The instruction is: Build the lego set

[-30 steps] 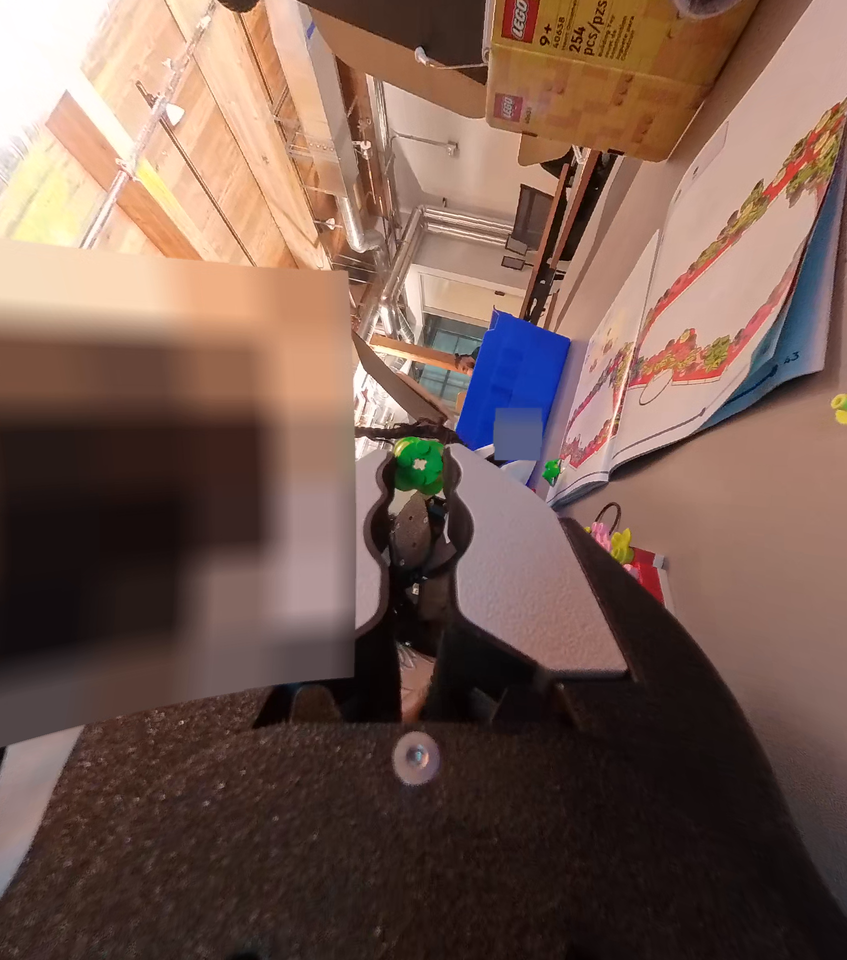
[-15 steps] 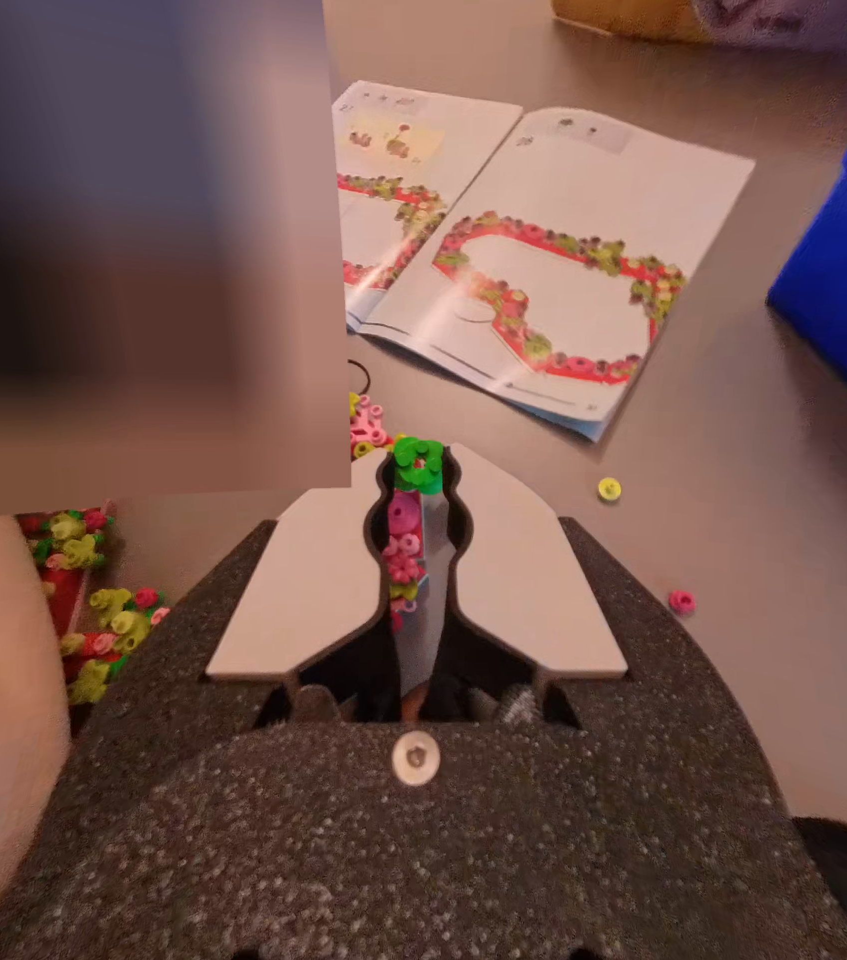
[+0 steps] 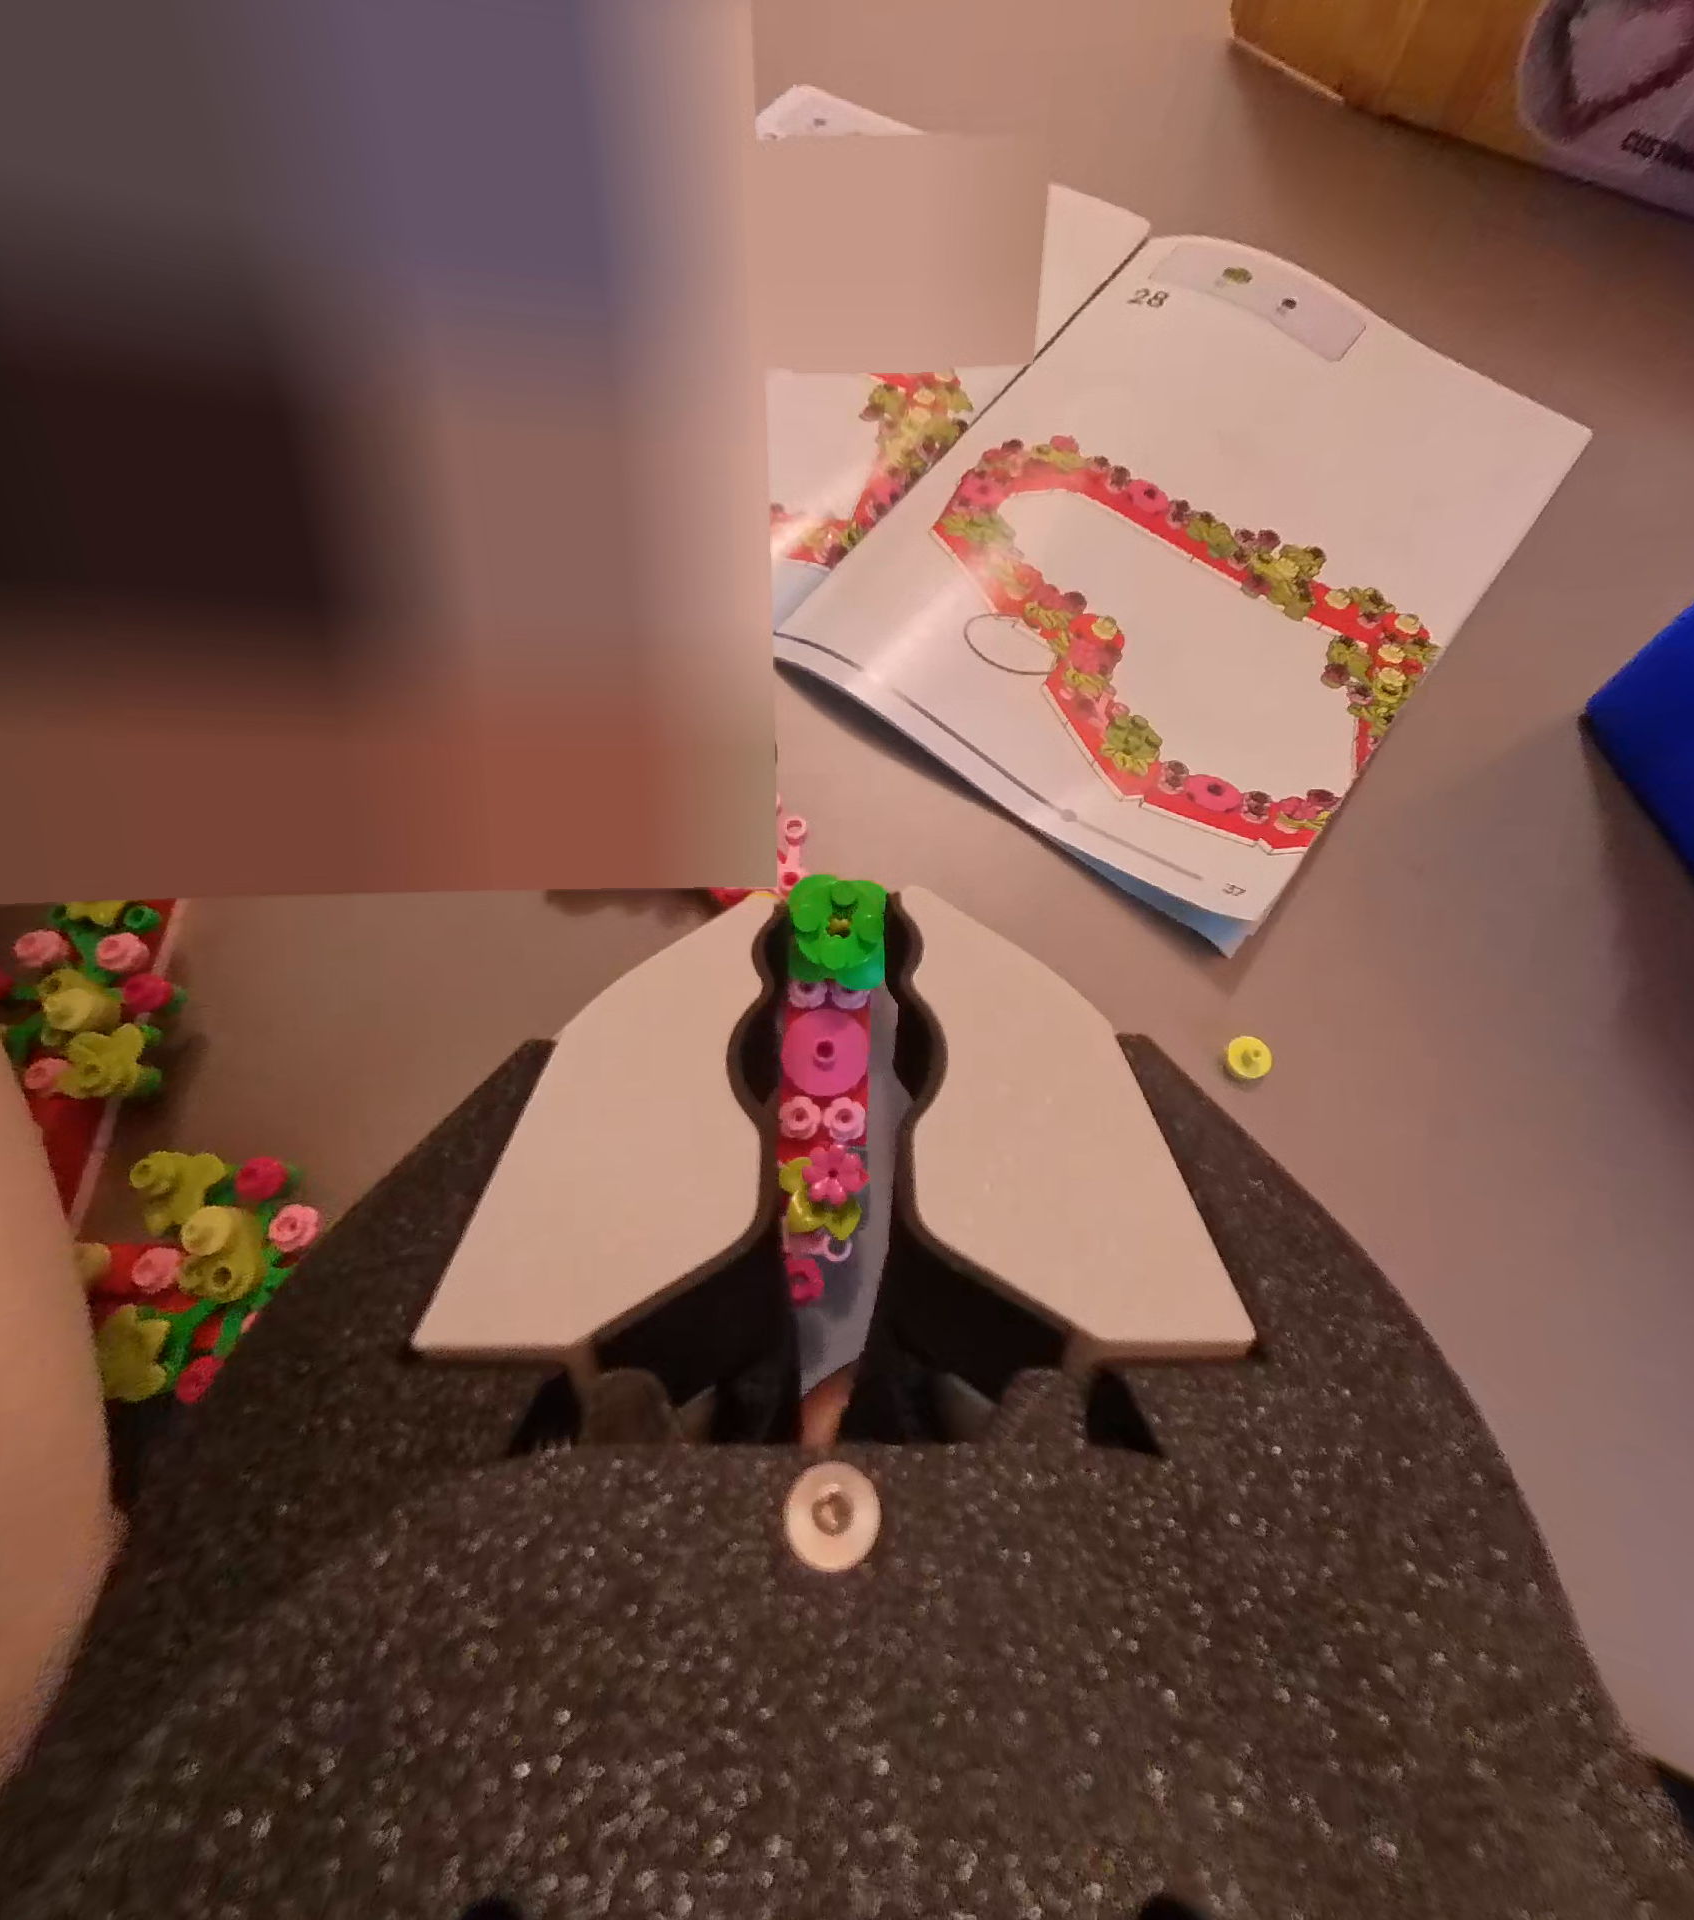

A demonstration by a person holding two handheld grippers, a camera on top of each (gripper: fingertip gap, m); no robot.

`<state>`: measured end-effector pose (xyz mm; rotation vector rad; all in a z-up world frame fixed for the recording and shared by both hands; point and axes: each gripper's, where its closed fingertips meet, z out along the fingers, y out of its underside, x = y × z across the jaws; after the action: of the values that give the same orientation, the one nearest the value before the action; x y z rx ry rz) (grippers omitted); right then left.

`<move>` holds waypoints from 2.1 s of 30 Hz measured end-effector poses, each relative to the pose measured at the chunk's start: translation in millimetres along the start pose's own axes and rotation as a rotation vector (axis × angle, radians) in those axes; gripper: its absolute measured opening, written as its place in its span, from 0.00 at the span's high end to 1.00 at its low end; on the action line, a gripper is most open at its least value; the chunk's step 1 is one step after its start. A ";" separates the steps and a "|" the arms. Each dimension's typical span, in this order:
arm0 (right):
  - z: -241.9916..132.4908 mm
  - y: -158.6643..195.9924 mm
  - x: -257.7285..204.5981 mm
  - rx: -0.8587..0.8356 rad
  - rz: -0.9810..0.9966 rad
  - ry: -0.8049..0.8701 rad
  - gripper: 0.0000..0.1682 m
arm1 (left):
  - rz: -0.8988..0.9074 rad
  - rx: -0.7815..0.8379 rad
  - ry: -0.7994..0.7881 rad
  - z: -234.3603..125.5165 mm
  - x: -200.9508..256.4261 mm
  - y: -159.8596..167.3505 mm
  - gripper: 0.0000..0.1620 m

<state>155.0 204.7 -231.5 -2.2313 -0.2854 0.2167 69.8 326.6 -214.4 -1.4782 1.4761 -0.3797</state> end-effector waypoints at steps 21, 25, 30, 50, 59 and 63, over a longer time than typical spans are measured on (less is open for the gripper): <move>10.6 -3.9 -12.7 -0.071 -0.237 -0.094 0.90 | -0.002 -0.001 -0.005 1.7 1.6 -2.9 0.91; 11.2 -4.3 -12.6 -0.110 -0.314 -0.148 0.90 | 0.005 -0.004 -0.002 0.8 2.0 0.1 0.91; 12.7 -4.4 -12.7 -0.151 -0.367 -0.269 0.90 | 0.003 -0.003 -0.004 1.0 -1.9 -0.3 0.91; 11.4 -1.3 -9.5 -0.234 -0.357 -0.135 0.89 | 0.018 -0.020 -0.002 0.7 2.9 4.1 0.91; 11.9 -0.2 -9.6 -0.293 -0.399 -0.092 0.89 | 0.018 -0.026 -0.001 1.8 3.3 4.8 0.91; 12.1 -0.2 -9.7 -0.293 -0.368 -0.063 0.89 | 0.017 -0.021 -0.003 1.3 2.5 4.3 0.91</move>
<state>142.6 211.1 -238.3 -2.4088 -0.7961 0.0475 68.8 325.9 -219.5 -1.4812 1.4937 -0.3519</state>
